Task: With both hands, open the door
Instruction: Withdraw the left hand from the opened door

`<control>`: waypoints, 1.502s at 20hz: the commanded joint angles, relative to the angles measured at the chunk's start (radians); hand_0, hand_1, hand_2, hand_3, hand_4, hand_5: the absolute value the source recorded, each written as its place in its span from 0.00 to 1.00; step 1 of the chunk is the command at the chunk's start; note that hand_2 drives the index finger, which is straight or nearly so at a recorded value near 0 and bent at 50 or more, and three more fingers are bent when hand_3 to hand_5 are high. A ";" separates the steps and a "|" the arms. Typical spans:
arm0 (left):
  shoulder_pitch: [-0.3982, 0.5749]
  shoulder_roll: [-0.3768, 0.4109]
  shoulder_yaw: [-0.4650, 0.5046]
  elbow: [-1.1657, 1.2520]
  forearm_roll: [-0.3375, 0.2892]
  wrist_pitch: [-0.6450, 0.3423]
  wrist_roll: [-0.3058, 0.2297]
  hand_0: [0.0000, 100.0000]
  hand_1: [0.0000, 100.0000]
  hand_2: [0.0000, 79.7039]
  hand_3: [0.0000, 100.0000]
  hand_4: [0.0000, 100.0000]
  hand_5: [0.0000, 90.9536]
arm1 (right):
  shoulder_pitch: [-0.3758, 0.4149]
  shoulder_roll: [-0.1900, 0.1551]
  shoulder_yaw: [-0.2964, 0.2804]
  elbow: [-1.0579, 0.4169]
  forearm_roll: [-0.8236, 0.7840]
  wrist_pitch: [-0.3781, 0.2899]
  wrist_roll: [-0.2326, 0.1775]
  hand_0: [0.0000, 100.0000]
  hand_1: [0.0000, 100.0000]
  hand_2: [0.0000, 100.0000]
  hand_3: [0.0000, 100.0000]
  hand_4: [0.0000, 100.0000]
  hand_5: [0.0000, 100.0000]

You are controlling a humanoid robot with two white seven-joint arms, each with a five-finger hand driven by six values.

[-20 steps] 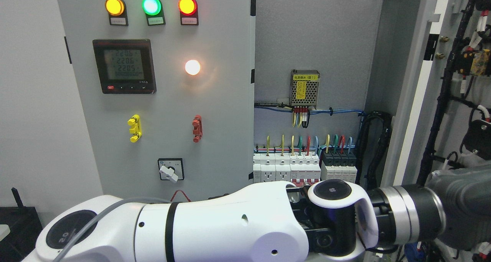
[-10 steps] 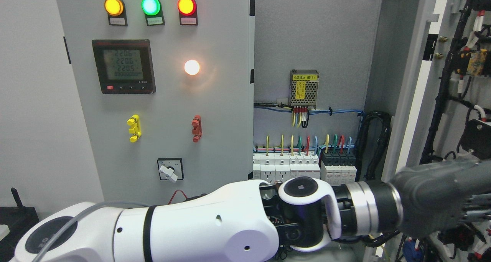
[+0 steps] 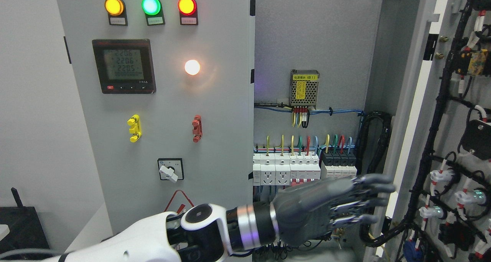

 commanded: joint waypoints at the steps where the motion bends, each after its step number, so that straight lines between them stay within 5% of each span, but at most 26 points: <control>1: 0.527 0.363 0.391 -0.125 -0.267 -0.001 -0.004 0.12 0.39 0.00 0.00 0.00 0.00 | 0.000 0.000 0.000 0.000 0.000 0.000 0.001 0.12 0.39 0.00 0.00 0.00 0.00; 7: 1.042 0.398 0.811 -0.121 -0.362 -0.007 -0.002 0.12 0.39 0.00 0.00 0.00 0.00 | 0.000 0.000 0.000 0.000 0.000 0.000 -0.001 0.12 0.39 0.00 0.00 0.00 0.00; 14: 1.521 0.339 1.167 -0.096 -0.447 -0.007 -0.004 0.12 0.39 0.00 0.00 0.00 0.00 | 0.000 0.000 0.000 -0.003 -0.003 0.000 -0.001 0.12 0.39 0.00 0.00 0.00 0.00; 18: 1.759 0.185 1.318 -0.010 -0.643 -0.009 -0.004 0.12 0.39 0.00 0.00 0.00 0.00 | 0.002 0.000 0.000 -0.002 0.000 0.000 0.001 0.12 0.39 0.00 0.00 0.00 0.00; 25: 1.842 -0.069 1.312 0.310 -0.985 -0.010 -0.019 0.12 0.39 0.00 0.00 0.00 0.00 | 0.002 0.000 0.002 -0.002 0.002 0.000 -0.001 0.12 0.39 0.00 0.00 0.00 0.00; 30: 1.643 -0.246 1.317 0.790 -1.306 -0.010 -0.044 0.12 0.39 0.00 0.00 0.00 0.00 | 0.000 -0.002 0.000 -0.002 0.003 0.000 -0.016 0.12 0.39 0.00 0.00 0.00 0.00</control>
